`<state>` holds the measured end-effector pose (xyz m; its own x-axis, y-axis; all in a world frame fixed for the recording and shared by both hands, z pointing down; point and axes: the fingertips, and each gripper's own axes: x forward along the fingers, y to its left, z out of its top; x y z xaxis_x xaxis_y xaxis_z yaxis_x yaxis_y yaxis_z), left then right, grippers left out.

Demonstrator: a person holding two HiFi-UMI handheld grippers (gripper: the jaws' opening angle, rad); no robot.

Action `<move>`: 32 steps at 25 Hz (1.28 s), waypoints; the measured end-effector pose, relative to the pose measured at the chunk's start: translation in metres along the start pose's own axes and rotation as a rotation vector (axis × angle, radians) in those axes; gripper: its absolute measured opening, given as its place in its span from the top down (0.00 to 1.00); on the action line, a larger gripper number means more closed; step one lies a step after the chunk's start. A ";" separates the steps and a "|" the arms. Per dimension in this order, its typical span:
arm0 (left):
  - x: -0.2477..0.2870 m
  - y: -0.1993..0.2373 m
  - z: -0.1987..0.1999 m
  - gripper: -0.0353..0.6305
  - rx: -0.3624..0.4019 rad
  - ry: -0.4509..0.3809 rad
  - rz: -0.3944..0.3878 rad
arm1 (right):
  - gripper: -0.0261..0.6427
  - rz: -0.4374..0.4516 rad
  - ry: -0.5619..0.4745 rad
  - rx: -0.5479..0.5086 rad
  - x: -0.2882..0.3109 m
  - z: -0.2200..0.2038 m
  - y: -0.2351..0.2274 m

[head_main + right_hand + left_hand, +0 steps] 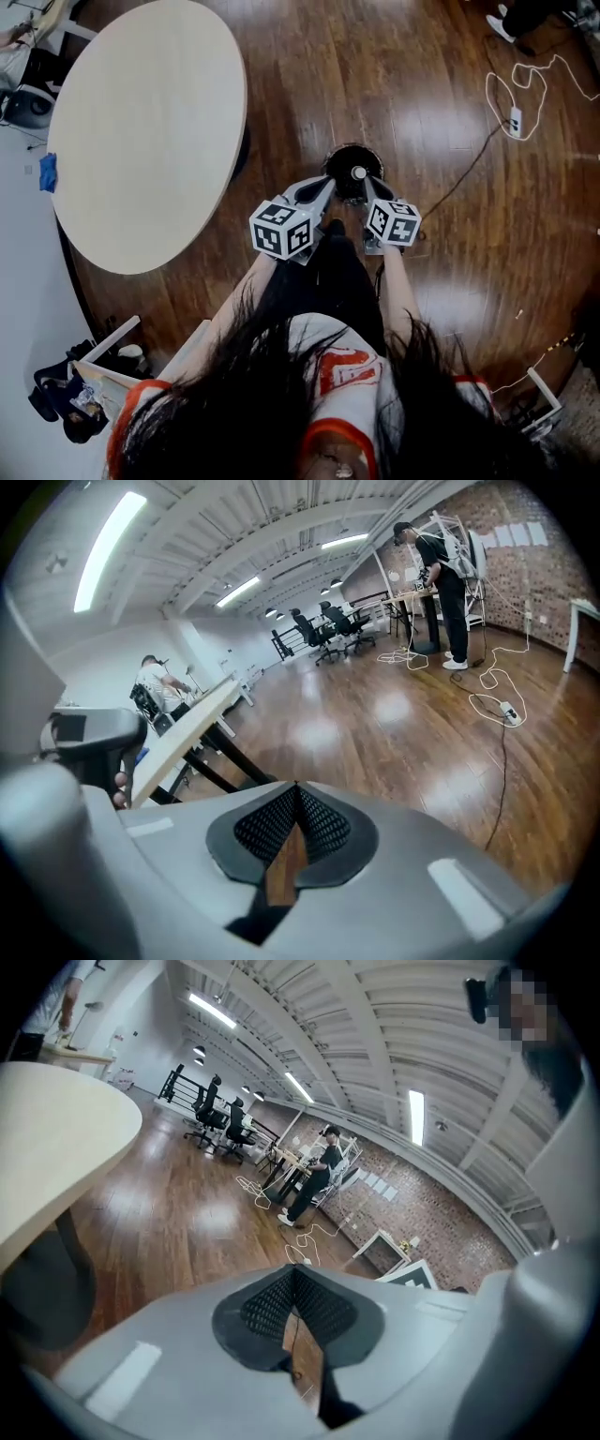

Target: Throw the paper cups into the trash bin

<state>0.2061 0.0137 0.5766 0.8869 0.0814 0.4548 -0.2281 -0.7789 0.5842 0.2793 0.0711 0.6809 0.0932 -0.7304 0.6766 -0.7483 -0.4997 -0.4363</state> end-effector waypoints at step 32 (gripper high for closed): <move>-0.060 -0.016 0.071 0.95 0.021 -0.182 0.027 | 0.96 0.031 -0.214 -0.012 -0.097 0.083 0.078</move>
<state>0.1854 -0.0224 0.4923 0.9391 -0.0518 0.3398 -0.2458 -0.7925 0.5582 0.2663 0.0641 0.5316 0.2066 -0.8279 0.5214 -0.7603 -0.4713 -0.4470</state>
